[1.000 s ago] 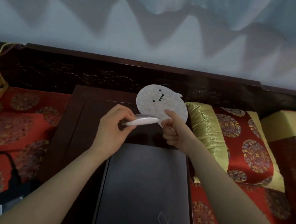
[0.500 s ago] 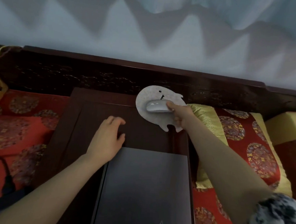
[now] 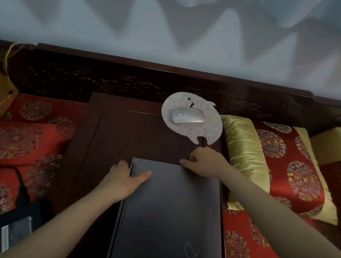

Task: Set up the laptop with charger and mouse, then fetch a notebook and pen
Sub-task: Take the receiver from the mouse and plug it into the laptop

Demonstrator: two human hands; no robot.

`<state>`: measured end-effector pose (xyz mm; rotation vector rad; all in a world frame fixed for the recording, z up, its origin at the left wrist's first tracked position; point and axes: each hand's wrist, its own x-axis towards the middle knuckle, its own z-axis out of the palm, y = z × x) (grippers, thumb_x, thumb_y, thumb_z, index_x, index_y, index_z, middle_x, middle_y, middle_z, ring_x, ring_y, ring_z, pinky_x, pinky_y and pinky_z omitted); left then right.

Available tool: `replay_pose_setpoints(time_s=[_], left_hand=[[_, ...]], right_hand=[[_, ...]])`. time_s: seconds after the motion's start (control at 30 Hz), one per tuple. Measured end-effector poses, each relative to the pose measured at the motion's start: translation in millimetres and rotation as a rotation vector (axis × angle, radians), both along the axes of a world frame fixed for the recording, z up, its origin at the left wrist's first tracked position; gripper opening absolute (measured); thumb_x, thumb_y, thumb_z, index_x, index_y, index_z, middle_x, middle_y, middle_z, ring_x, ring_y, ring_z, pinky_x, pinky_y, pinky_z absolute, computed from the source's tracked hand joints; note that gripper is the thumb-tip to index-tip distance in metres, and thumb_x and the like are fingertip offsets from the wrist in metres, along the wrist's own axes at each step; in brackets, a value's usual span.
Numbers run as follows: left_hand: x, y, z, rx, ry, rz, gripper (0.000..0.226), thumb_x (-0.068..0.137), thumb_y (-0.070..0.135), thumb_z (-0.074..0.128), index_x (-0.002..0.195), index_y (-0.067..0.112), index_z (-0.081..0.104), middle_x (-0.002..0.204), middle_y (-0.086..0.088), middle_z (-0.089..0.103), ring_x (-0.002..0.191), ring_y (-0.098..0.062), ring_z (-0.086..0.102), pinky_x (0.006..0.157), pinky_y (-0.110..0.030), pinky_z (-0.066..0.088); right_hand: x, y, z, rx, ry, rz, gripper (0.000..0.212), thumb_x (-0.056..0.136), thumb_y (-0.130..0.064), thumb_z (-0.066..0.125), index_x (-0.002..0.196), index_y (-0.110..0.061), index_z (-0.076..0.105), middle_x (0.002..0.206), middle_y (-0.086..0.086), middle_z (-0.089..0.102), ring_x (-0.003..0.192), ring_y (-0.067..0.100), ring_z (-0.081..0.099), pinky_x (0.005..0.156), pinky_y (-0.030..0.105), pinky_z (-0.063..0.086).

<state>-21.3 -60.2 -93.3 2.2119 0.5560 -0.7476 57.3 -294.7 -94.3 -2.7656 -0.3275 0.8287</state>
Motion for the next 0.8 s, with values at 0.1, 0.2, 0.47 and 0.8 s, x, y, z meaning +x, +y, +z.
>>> replay_pose_setpoints(time_s=[0.1, 0.2, 0.47, 0.8], left_hand=[[3.5, -4.0, 5.2, -0.184, 0.125, 0.214, 0.124, 0.047, 0.065, 0.077, 0.144, 0.007, 0.025, 0.145, -0.012, 0.04, 0.126, -0.028, 0.047, 0.103, -0.043, 0.044], [4.9, -5.4, 11.7, -0.298, 0.152, 0.295, 0.115, 0.05, 0.046, 0.088, 0.142, 0.006, 0.031, 0.142, -0.011, 0.046, 0.118, -0.024, 0.052, 0.091, -0.033, 0.048], [-23.8, 10.9, 15.5, -0.566, 0.015, 0.463, 0.06, 0.062, 0.011, 0.085, 0.113, 0.007, 0.053, 0.105, -0.016, 0.069, 0.091, -0.028, 0.068, 0.074, -0.037, 0.055], [-73.0, 12.7, 74.4, -0.819, -0.391, 0.438, 0.04, 0.062, 0.004, 0.073, 0.096, 0.003, 0.052, 0.08, -0.009, 0.073, 0.072, -0.026, 0.069, 0.062, -0.037, 0.059]], right_hand=[[1.7, 2.8, 1.5, -0.01, 0.071, -0.028, 0.054, 0.085, -0.062, 0.048, 0.059, -0.015, 0.056, 0.063, -0.002, 0.057, 0.071, 0.02, 0.057, 0.063, 0.031, 0.041], [8.3, 9.2, 7.9, 0.07, 0.211, -0.08, 0.046, 0.085, -0.055, 0.053, 0.059, -0.016, 0.054, 0.067, 0.0, 0.058, 0.074, 0.018, 0.057, 0.067, 0.032, 0.042], [25.0, -11.1, 53.5, 0.722, 0.425, -0.363, 0.017, 0.086, 0.007, 0.051, 0.092, -0.001, 0.065, 0.085, 0.013, 0.068, 0.072, 0.013, 0.062, 0.063, 0.02, 0.052], [-25.4, -13.8, 114.2, 1.043, 0.157, -0.387, 0.018, 0.075, -0.007, 0.07, 0.093, -0.006, 0.073, 0.097, 0.01, 0.076, 0.098, 0.021, 0.068, 0.087, 0.032, 0.049]])
